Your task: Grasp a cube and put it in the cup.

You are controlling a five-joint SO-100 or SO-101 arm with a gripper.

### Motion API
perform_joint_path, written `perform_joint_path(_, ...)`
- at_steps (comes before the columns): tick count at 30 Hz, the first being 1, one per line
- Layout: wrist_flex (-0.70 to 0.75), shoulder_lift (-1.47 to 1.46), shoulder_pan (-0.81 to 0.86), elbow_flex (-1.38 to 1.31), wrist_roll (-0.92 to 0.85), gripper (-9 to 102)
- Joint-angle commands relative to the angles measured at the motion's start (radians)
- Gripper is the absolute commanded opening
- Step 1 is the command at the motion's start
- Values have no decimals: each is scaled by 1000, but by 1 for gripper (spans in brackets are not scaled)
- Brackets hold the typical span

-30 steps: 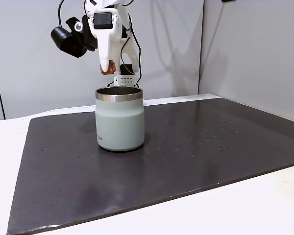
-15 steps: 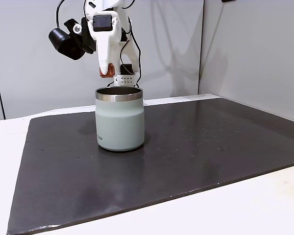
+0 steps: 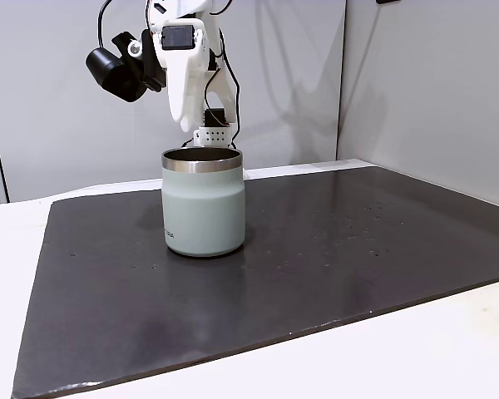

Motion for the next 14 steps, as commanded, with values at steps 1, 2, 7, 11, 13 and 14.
perform_joint_path(1, 9, 69, -9, -5, -5, 22)
perform_joint_path(2, 9, 75, -9, -3, -5, 22)
perform_joint_path(7, 9, 124, -32, 23, -3, 21)
perform_joint_path(11, 9, 161, -54, 37, -3, 21)
perform_joint_path(13, 9, 173, -63, 49, -5, 21)
perform_joint_path(14, 9, 183, -66, 60, -6, 21)
